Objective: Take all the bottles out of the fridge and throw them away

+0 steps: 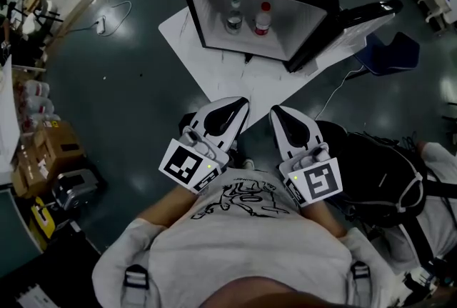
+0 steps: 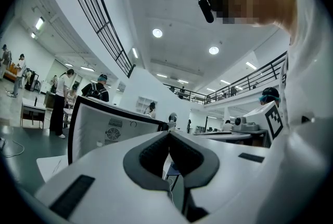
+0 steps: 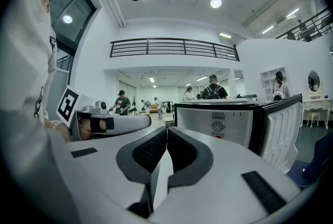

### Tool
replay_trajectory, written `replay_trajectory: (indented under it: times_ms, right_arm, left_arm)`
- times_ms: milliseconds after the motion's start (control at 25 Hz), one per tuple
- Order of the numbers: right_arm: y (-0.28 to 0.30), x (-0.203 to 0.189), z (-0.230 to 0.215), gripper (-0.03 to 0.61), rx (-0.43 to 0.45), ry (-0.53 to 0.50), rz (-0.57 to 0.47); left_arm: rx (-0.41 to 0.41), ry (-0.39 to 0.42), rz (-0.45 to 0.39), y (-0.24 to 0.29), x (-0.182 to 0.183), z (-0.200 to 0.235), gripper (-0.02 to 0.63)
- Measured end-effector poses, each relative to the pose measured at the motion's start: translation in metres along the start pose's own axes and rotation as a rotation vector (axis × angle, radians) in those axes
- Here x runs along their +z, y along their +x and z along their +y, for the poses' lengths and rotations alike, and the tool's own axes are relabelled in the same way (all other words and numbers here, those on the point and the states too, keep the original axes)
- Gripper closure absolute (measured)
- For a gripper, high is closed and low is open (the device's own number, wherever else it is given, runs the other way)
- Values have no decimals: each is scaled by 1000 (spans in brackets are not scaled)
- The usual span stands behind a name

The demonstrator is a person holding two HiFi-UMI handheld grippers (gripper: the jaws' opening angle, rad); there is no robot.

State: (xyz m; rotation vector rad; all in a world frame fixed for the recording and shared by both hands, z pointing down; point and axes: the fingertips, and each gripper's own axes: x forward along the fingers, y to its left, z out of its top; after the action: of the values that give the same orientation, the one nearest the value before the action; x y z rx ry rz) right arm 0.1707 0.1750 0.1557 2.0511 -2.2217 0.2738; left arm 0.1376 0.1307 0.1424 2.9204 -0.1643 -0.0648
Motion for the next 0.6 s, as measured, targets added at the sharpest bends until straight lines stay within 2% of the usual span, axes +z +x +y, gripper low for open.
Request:
replay_trajectory:
  times_ms: [600]
  right_arm:
    - [64,11,1,551,-50,-7,-3]
  left_arm:
    - [-49,-7,-2,7,8,66,598]
